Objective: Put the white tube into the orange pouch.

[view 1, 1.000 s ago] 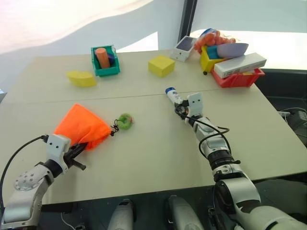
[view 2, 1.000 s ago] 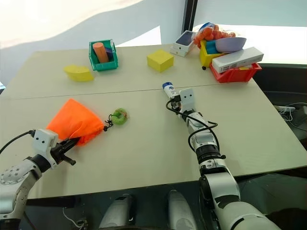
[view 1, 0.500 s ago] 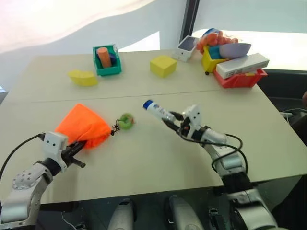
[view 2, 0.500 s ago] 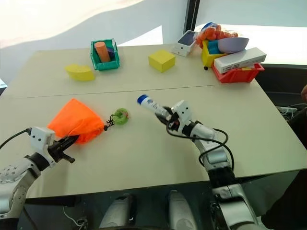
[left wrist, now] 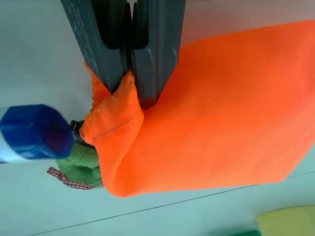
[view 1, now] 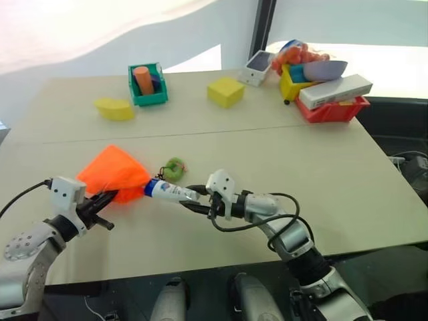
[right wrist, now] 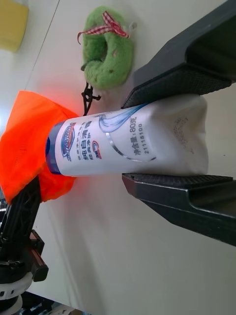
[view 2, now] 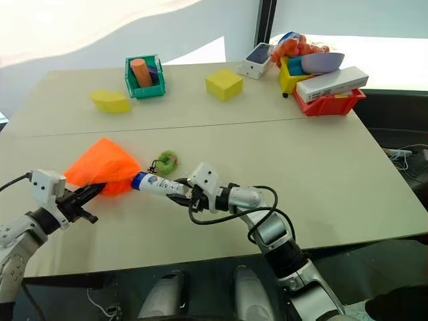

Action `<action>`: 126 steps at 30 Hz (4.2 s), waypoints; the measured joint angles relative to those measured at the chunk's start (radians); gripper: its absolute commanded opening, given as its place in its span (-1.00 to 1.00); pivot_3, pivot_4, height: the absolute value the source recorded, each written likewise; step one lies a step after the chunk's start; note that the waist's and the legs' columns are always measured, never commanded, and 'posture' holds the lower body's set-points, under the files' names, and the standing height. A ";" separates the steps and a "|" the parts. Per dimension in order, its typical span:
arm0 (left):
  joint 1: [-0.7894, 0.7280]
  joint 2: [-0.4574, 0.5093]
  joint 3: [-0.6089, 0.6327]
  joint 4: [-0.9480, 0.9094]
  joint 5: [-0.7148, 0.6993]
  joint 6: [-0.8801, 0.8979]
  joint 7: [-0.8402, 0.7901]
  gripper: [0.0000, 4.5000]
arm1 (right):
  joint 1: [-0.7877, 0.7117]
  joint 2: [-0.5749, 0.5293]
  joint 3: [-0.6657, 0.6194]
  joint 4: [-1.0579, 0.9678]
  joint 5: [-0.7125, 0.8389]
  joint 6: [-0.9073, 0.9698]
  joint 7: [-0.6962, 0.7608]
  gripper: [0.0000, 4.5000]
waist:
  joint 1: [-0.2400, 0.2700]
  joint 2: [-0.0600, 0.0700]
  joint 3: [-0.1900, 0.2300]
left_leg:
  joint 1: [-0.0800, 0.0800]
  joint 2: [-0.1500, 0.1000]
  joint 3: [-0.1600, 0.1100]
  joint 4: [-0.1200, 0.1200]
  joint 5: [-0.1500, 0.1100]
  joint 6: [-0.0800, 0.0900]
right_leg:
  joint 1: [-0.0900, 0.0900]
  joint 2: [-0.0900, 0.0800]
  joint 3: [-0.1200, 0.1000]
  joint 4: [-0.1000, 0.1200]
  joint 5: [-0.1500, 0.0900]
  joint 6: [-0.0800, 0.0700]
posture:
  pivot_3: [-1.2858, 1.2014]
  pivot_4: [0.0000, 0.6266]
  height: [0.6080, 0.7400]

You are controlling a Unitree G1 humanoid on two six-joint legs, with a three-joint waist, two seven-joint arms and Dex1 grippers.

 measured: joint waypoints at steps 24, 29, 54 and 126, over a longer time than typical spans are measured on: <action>0.064 0.019 -0.031 -0.125 -0.013 0.055 -0.018 -1.00 | -0.149 0.248 0.011 0.240 -0.087 -0.002 -0.170 -0.32 | -0.003 0.000 0.000 | 0.000 0.003 0.000 -0.001 0.000 0.000 | -0.002 0.003 0.000 0.000 0.001 -0.003 | 0.03 -0.52 1.00; 0.089 0.019 -0.031 -0.131 -0.013 0.066 -0.019 -1.00 | -0.155 0.263 0.011 0.272 -0.105 -0.026 -0.198 -0.32 | -0.003 0.000 0.000 | 0.000 0.003 0.000 -0.001 0.000 0.000 | -0.002 0.004 0.000 0.000 0.001 -0.003 | 0.03 -0.52 1.00; -0.147 0.066 0.156 0.146 -0.213 0.177 -0.032 -1.00 | -0.009 0.074 -0.014 0.047 -0.024 0.007 0.014 -0.32 | -0.004 0.000 0.000 | 0.000 0.006 -0.001 -0.001 0.000 0.000 | -0.002 0.008 0.000 0.001 -0.001 -0.002 | 0.03 -0.52 1.00; -0.029 0.102 -0.057 -0.204 -0.258 0.342 -0.150 -1.00 | -0.316 0.296 0.061 0.474 -0.116 -0.059 -0.210 0.98 | -0.004 0.000 0.000 | -0.001 0.006 -0.001 -0.002 0.000 0.000 | -0.004 0.007 0.000 0.001 0.002 -0.006 | 0.03 -0.52 1.00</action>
